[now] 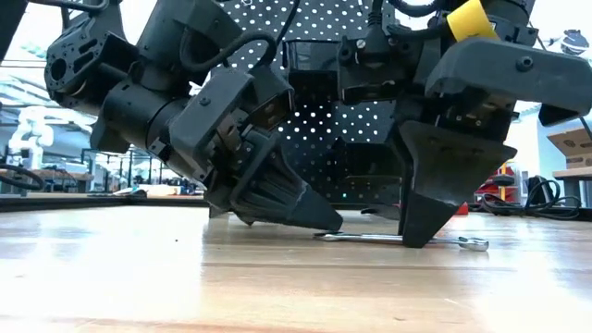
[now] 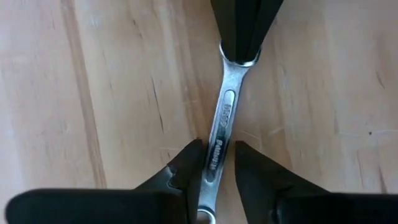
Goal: Hang tools onto peg board
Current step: Hang the wrench on the pegboard
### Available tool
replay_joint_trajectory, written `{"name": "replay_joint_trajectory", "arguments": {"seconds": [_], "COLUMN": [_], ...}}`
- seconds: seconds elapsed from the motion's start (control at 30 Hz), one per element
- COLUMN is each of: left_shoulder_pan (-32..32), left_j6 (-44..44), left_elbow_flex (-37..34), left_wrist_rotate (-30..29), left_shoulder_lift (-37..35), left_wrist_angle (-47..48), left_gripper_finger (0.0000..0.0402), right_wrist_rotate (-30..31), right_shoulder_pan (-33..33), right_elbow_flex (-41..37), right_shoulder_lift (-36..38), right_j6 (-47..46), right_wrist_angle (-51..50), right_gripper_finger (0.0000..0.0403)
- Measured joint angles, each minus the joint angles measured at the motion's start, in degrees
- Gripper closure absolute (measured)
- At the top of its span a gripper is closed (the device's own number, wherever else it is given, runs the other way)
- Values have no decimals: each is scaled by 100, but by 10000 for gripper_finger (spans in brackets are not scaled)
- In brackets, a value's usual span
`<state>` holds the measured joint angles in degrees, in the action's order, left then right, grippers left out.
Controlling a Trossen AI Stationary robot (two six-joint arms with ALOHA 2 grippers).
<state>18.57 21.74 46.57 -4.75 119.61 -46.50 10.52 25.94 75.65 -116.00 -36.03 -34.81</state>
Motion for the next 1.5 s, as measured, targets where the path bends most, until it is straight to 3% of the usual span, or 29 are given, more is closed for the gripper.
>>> {"name": "replay_joint_trajectory", "arguments": {"seconds": [0.37, 0.83, 1.17, 1.5], "left_shoulder_pan": [-9, 2, 58, 111], "left_j6": [215, -740, -1470, -1808], "left_elbow_flex": [14, 26, 26, 31], "left_wrist_rotate": [333, 339, 177, 149], "left_shoulder_lift": [-2, -57, -87, -120], "left_wrist_angle": [-372, -381, 96, 353], "left_gripper_finger": [400, 369, 336, 293], "right_wrist_rotate": [-45, -58, -787, -966], "right_shoulder_pan": [-38, -4, -16, -86], "right_elbow_flex": [-1, -36, -47, -34], "right_shoulder_lift": [-117, 91, 181, 196], "right_j6": [25, 47, 98, 158], "right_wrist_angle": [-29, 21, 385, 524], "right_gripper_finger": [397, 403, 402, 402]}}
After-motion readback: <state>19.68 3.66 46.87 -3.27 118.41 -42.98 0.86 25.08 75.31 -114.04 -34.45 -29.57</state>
